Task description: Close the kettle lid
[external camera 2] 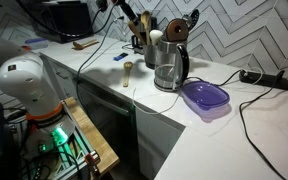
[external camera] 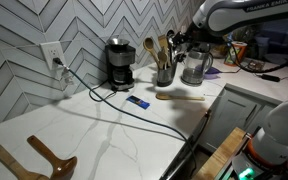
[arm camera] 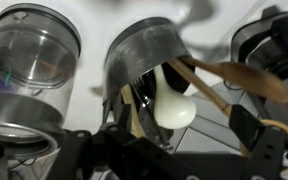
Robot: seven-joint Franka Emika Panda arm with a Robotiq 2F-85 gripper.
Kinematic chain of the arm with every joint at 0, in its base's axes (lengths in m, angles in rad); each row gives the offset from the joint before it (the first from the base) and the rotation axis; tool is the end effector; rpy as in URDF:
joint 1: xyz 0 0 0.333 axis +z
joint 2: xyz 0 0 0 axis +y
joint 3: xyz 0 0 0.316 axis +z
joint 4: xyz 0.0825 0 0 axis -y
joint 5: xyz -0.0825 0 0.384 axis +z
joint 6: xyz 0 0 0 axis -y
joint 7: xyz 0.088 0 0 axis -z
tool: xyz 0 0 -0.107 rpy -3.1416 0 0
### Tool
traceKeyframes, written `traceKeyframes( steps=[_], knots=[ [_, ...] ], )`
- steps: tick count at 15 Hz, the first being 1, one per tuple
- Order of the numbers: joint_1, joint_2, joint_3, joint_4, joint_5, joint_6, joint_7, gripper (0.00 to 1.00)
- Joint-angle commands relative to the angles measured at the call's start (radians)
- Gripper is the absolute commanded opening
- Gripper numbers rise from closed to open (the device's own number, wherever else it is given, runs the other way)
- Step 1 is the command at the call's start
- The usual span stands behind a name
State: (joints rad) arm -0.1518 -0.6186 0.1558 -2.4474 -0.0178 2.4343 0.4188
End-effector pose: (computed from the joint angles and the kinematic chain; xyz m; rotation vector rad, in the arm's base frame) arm 0.4114 0.0121 0.5788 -2.9211 0.6005 -0.9347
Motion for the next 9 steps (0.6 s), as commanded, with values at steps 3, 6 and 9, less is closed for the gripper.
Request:
traceKeyframes(
  steps=[3,6,9],
  knots=[
    [-0.174,-0.035,0.017,0.067,-0.101,0.009,0.192,0.98],
    [-0.257,-0.046,0.025,0.095,-0.153,0.051,0.294,0.7],
    [-0.354,-0.052,0.05,0.108,-0.242,0.079,0.423,0.45]
  ],
)
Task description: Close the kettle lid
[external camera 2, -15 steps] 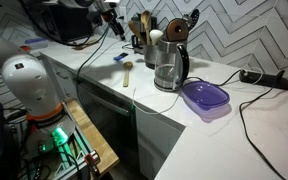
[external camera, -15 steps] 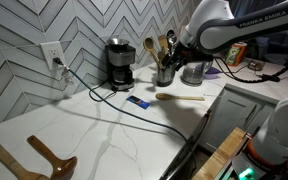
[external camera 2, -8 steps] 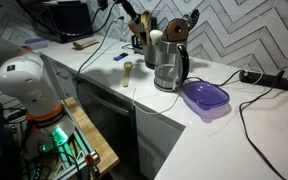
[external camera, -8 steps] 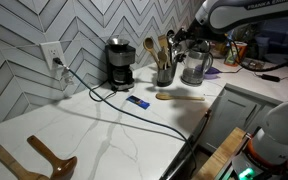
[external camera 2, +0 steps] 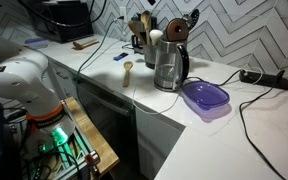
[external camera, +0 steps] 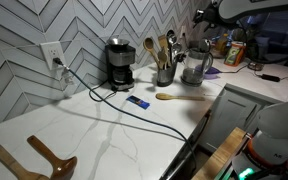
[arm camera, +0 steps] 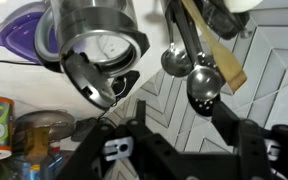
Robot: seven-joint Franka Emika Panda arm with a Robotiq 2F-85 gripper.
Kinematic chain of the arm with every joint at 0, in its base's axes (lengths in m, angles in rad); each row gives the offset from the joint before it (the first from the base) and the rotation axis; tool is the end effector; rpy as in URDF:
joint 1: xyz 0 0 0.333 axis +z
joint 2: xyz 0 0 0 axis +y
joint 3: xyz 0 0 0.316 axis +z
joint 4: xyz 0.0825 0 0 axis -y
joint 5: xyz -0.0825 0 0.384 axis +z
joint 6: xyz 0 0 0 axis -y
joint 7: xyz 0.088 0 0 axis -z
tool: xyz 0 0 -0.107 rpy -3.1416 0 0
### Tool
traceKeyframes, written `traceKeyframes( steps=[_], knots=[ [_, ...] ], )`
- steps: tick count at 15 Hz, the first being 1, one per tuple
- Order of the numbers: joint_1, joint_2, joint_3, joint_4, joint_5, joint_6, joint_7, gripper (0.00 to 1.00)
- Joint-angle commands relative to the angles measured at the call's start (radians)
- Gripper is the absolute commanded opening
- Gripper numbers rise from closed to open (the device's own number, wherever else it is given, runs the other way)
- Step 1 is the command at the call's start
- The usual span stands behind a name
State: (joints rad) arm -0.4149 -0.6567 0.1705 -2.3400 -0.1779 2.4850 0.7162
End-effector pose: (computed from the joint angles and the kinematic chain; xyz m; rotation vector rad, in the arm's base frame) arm 0.3975 -0.0782 0.6566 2.5537 -1.1650 1.2282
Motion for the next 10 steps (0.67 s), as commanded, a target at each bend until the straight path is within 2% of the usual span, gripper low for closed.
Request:
traceKeyframes(
  steps=[1,6,10],
  knots=[
    [-0.123,-0.014,0.043,0.003,-0.115,0.028,0.17,0.37],
    [-0.269,-0.025,0.084,0.005,-0.286,0.003,0.421,0.01],
    [-0.344,-0.007,0.107,0.0,-0.375,0.001,0.597,0.0]
  ],
)
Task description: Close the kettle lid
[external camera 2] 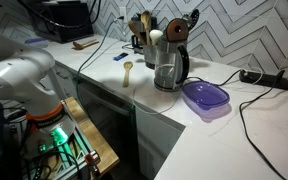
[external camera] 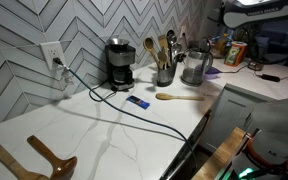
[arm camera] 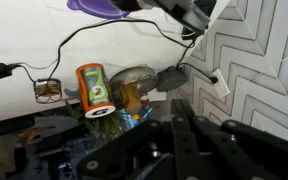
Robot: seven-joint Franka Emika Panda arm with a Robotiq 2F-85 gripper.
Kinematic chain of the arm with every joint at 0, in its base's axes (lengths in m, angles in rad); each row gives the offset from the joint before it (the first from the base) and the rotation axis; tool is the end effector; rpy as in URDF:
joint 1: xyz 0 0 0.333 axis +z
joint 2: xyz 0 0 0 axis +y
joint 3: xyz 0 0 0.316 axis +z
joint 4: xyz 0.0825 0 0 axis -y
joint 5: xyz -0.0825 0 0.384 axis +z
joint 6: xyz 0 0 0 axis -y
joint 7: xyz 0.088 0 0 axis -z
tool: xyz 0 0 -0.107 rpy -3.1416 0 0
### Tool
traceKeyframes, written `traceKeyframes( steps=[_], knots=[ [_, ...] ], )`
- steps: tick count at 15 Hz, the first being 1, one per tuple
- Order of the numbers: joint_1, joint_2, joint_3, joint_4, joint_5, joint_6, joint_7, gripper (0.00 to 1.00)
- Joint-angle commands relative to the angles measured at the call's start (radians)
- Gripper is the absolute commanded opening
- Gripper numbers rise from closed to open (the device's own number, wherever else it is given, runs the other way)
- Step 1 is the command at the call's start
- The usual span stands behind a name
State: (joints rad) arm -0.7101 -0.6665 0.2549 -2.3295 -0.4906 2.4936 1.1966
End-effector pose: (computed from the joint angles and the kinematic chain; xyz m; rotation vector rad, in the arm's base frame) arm 0.3786 -0.1486 0.6605 1.9847 -1.6134 1.2915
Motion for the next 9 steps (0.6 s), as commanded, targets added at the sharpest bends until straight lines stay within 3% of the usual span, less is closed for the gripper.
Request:
traceKeyframes(
  steps=[1,9],
  knots=[
    [-0.051,0.011,0.024,-0.013,-0.073,-0.007,0.139,0.0],
    [0.005,0.057,-0.003,-0.005,-0.072,-0.012,0.159,0.01]
  ],
)
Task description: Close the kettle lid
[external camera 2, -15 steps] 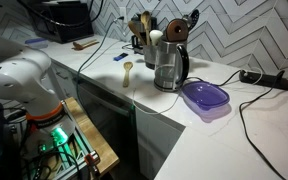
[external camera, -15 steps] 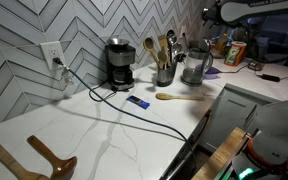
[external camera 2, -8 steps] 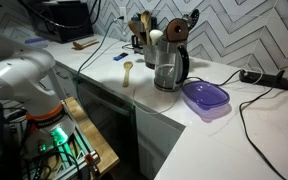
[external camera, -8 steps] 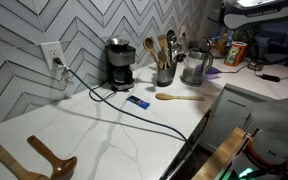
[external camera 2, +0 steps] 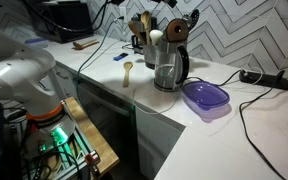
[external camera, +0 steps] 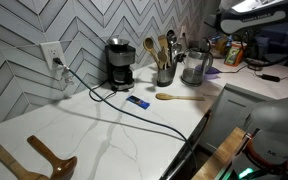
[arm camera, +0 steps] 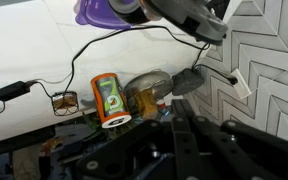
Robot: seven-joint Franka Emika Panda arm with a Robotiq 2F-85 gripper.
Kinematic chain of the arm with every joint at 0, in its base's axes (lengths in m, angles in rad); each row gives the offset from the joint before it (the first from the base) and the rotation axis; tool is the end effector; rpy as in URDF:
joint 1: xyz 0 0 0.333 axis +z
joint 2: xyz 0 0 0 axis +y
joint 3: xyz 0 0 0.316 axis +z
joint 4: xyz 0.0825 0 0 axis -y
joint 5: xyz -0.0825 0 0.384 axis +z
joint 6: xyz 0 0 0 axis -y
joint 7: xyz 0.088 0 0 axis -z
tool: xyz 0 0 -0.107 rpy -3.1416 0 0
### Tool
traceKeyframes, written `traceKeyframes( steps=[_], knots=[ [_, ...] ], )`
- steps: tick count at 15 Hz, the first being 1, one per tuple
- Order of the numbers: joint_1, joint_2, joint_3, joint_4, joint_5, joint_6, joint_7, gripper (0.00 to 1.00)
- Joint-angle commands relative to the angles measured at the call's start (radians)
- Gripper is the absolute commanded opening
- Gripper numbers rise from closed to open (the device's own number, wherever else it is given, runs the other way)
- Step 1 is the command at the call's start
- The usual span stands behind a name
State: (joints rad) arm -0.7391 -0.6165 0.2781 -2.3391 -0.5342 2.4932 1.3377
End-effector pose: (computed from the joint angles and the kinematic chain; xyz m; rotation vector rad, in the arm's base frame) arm 0.3914 -0.1604 0.6338 1.9128 -1.7395 1.2539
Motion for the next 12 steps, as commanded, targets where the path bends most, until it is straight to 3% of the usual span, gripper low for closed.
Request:
traceKeyframes(
  steps=[1,8,12],
  knots=[
    [0.034,0.007,-0.026,0.005,-0.028,-0.012,0.018,0.01],
    [0.064,0.105,-0.055,0.07,-0.009,-0.035,0.013,0.0],
    [0.127,0.158,-0.11,0.092,0.021,-0.036,-0.008,0.0]
  ],
)
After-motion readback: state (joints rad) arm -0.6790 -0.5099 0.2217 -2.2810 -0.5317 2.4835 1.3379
